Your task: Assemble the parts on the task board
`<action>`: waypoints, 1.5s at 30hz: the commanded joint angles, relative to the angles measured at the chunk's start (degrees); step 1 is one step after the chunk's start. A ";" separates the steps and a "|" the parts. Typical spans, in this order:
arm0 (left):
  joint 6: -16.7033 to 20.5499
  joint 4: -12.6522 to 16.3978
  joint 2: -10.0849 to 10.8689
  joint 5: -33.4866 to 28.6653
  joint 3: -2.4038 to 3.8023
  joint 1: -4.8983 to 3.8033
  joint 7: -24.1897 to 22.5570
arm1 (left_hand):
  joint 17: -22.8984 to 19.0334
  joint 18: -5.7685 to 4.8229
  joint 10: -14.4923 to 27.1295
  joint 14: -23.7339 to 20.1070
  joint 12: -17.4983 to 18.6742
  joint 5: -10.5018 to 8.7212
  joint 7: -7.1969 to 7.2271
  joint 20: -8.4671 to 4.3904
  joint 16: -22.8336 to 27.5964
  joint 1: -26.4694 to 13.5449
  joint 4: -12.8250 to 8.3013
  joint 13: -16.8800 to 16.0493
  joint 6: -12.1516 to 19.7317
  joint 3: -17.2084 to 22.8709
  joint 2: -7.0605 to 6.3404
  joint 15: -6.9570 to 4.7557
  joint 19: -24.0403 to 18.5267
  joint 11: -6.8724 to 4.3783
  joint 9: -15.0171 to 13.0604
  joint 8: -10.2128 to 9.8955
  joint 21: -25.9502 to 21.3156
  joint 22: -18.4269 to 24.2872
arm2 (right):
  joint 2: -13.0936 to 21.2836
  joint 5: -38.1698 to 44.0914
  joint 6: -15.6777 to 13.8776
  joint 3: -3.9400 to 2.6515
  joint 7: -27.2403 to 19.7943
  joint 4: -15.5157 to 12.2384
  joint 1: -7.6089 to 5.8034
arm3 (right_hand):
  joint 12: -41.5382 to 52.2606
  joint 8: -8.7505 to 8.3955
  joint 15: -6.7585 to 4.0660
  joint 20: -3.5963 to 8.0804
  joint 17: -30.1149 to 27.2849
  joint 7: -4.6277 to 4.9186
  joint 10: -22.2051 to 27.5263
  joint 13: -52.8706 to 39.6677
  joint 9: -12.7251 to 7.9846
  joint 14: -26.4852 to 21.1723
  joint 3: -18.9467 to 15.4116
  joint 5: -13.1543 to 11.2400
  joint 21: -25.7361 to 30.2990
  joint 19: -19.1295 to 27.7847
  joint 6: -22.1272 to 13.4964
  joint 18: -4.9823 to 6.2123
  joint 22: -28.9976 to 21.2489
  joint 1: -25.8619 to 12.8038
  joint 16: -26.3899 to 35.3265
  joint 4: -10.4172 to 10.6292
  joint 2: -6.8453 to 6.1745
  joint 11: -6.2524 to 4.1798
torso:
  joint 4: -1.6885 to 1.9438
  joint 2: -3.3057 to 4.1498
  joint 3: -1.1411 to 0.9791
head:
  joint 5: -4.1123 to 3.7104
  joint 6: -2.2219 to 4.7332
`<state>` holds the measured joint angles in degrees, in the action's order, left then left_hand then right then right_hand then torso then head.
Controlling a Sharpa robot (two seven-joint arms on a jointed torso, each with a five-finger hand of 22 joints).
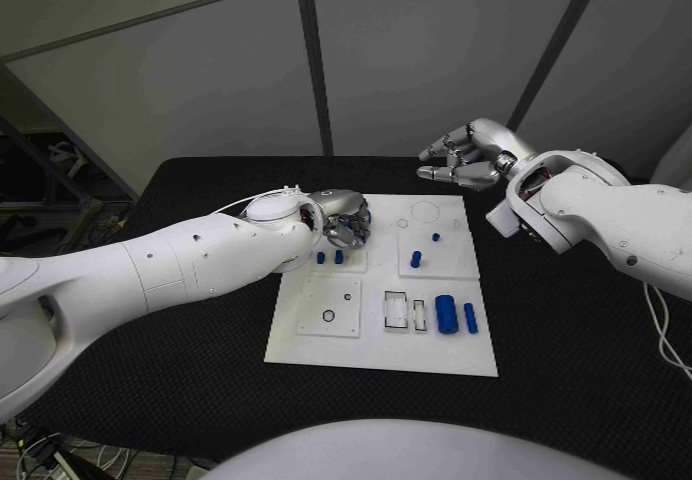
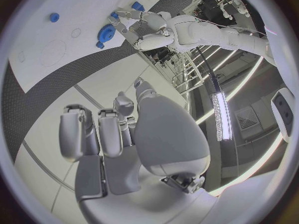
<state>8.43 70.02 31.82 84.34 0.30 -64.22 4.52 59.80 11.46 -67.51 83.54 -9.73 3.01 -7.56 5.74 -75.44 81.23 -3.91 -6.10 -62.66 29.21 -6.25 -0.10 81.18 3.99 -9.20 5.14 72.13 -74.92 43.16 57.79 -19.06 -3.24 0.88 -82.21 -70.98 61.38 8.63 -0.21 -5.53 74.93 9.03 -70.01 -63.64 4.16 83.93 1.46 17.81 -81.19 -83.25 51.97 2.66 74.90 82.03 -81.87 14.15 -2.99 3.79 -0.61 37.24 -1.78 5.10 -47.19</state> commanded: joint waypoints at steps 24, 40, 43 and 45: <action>3.00 5.98 6.44 -2.42 3.89 1.56 -1.28 | -0.04 -7.33 -0.76 -0.26 0.64 -0.06 -0.21 -0.26 -0.35 -0.28 -0.12 0.01 -0.60 0.57 -0.54 -0.23 -0.19 0.13 0.20 -0.23 0.21 -4.55 | 0.52 0.13 0.07 -0.02 -0.52 0.06 -0.01 | 0.02 0.44 -0.40 0.09 4.38 -0.01 0.00 -0.12 -0.06 3.39 0.03 0.36 0.11 0.33 0.38 0.49 0.97 0.43 0.43 -0.19 0.36 0.09 | 0.03 0.02 0.04 | 0.28 0.53; 1.10 6.96 9.82 -2.84 4.04 1.71 0.04 | -0.18 -7.31 -0.79 -0.30 0.76 -0.06 -0.23 -0.25 -0.31 -0.45 -0.11 0.02 -0.66 0.56 -0.60 -0.21 -0.24 0.15 0.24 -0.25 0.13 -4.52 | 0.62 0.13 0.15 -0.02 -0.47 0.17 0.13 | 0.02 0.44 -0.40 0.09 4.38 -0.01 0.00 -0.12 -0.06 3.39 0.03 0.36 0.11 0.33 0.38 0.49 0.97 0.43 0.43 -0.19 0.36 0.09 | -0.09 0.01 0.02 | 0.51 0.57; 0.58 6.98 9.99 -2.84 4.04 1.72 0.27 | -0.18 -7.31 -0.79 -0.30 0.76 -0.06 -0.23 -0.25 -0.30 -0.46 -0.11 0.02 -0.66 0.56 -0.60 -0.21 -0.24 0.15 0.24 -0.25 0.12 -4.52 | 0.64 0.13 0.16 -0.02 -0.46 0.17 0.15 | 0.02 0.44 -0.40 0.09 4.38 -0.01 0.00 -0.12 -0.06 3.39 0.03 0.36 0.11 0.33 0.38 0.49 0.97 0.43 0.43 -0.19 0.36 0.09 | -0.08 0.02 0.01 | 0.49 0.55; 0.30 6.97 10.04 -2.84 4.04 1.72 0.41 | -0.24 -7.29 -0.81 -0.32 0.85 -0.07 -0.24 -0.23 -0.29 -0.57 -0.11 0.02 -0.69 0.56 -0.64 -0.20 -0.28 0.16 0.26 -0.28 0.06 -4.50 | 0.65 0.13 0.16 -0.02 -0.46 0.18 0.15 | 0.02 0.44 -0.40 0.09 4.38 -0.01 0.00 -0.12 -0.06 3.39 0.03 0.36 0.11 0.33 0.38 0.49 0.97 0.43 0.43 -0.19 0.36 0.09 | -0.06 0.02 0.00 | 0.49 0.51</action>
<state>10.03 76.87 41.79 81.75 4.28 -62.45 4.34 59.61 11.46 -67.92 83.54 -9.25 3.00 -7.77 5.74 -75.44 80.99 -4.05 -6.11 -62.86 29.34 -6.48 -0.10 81.17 4.00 -9.02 5.11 72.12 -74.91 43.79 57.80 -19.06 -3.23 0.83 -82.01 -70.74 61.38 8.93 -0.20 -5.53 74.91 9.03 -70.01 -63.70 4.16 83.93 1.46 17.81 -81.19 -83.25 51.97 2.66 74.90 82.03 -81.64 14.15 -2.99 3.79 -0.65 37.23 -1.75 5.62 -46.61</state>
